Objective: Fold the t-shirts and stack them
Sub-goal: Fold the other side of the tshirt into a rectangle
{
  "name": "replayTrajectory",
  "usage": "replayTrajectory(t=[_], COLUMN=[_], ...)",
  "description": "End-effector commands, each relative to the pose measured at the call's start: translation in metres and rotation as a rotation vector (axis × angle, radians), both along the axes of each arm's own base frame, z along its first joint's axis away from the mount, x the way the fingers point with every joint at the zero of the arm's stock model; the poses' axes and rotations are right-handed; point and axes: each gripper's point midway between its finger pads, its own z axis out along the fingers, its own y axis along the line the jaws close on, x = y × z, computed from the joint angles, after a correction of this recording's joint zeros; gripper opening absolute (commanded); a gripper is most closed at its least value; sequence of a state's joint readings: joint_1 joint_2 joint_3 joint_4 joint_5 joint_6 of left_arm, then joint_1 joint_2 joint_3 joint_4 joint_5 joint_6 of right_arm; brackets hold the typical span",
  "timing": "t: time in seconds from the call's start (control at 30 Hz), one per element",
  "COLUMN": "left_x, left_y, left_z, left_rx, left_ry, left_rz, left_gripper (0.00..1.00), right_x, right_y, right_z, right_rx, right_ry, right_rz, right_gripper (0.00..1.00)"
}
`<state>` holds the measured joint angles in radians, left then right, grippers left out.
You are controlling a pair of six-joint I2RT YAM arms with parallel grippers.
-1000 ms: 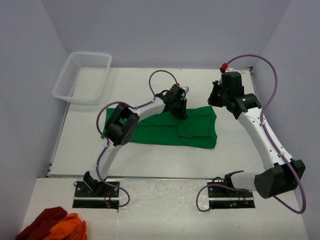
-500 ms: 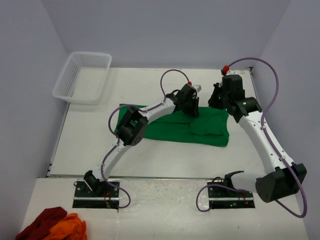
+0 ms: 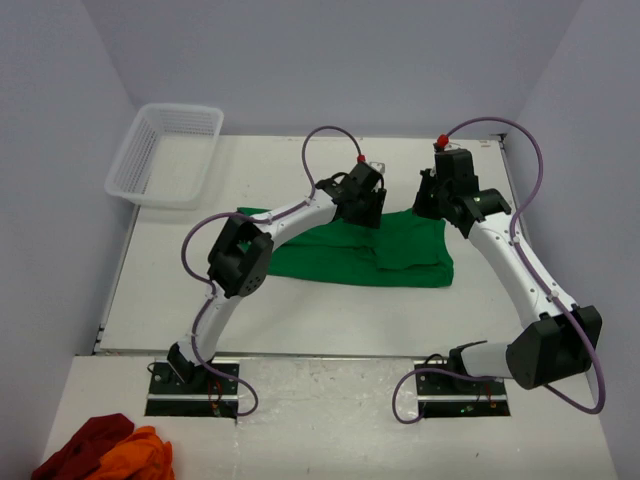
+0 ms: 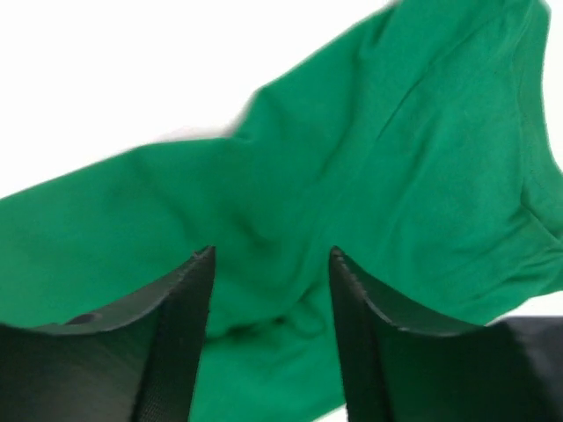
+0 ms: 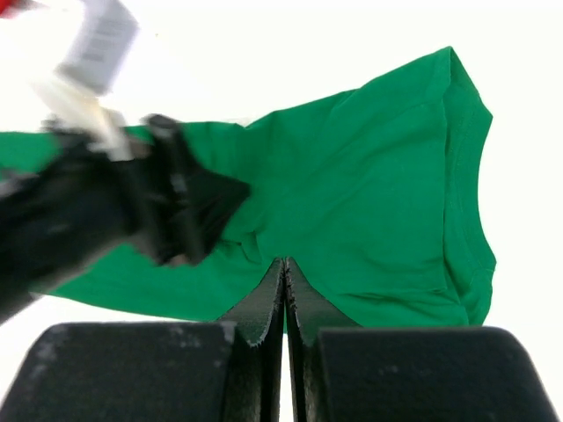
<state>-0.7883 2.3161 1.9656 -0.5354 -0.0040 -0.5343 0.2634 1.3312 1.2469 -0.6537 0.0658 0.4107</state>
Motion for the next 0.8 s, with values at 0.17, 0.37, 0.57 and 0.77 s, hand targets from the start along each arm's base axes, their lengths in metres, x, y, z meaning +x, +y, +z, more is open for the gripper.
replayTrajectory(t=[0.17,0.37,0.57,0.77], left_x=[0.016,0.011,0.005,0.0], left_y=[0.062,0.093,0.139,0.17], left_z=[0.076,0.073,0.068,0.06], left_rx=[0.077,0.137,0.173,0.191], left_ry=[-0.149,-0.156,-0.115,-0.08], left_rz=[0.084,0.13,0.21,0.25], left_gripper=[0.61,0.63,0.62,0.6], right_x=[0.025,0.029,0.037,0.055], right_y=[-0.002,0.002,0.001,0.01], right_z=[0.019,-0.002,-0.042,-0.098], right_rx=[-0.029,-0.023,-0.085,-0.112], right_ry=[-0.056,0.003,0.135,0.298], right_rz=[-0.019,-0.017,-0.012,0.004], right_gripper=[0.05,0.36,0.2,0.0])
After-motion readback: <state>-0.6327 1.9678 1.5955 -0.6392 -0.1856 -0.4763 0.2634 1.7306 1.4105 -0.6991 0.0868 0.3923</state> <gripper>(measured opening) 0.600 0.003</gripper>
